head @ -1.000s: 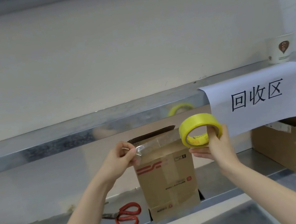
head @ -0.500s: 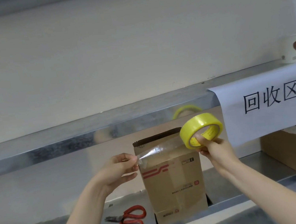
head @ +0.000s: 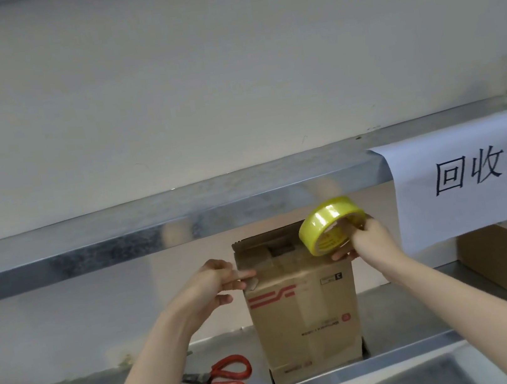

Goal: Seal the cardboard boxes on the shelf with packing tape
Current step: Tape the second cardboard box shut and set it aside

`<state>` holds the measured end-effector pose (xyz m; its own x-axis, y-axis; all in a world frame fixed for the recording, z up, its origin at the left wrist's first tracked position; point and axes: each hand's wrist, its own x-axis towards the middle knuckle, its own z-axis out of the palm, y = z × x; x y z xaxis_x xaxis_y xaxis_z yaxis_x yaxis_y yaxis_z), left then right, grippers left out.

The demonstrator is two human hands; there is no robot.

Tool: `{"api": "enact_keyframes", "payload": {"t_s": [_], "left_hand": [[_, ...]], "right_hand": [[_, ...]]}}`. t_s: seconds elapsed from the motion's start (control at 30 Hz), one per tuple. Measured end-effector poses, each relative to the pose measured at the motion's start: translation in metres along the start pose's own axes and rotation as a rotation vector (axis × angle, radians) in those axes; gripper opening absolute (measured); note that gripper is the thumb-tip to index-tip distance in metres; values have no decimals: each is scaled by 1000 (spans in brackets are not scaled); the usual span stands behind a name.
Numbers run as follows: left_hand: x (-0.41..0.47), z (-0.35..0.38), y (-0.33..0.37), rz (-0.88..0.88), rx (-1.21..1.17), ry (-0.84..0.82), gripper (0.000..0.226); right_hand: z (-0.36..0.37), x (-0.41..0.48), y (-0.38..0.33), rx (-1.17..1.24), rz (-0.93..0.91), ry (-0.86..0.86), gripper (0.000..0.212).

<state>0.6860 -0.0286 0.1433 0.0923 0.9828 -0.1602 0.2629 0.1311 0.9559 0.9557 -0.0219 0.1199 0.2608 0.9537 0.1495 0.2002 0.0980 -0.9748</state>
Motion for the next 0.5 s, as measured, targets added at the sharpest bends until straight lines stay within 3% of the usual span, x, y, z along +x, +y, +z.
{"api": "enact_keyframes", "payload": {"t_s": [0.13,0.23,0.33,0.4,0.5], "left_hand": [[1,2,1,5,32,-11,14],[3,0,-4,-2,0,-31,14],[7,-3,-6,-24,-31,-55,6],[9,-5,-6,-62,-76,-71,15],[12,-7,-8,-91,-129,-70,18]], "right_hand": [[0,9,3,-65,-43,59,20],[3,13,9,-62,-70,74,9],[8,14,9,-30,-90,29,28],[12,17,8,9,-83,-11,35],[14,19,10,-48,-85,-49,20]]}}
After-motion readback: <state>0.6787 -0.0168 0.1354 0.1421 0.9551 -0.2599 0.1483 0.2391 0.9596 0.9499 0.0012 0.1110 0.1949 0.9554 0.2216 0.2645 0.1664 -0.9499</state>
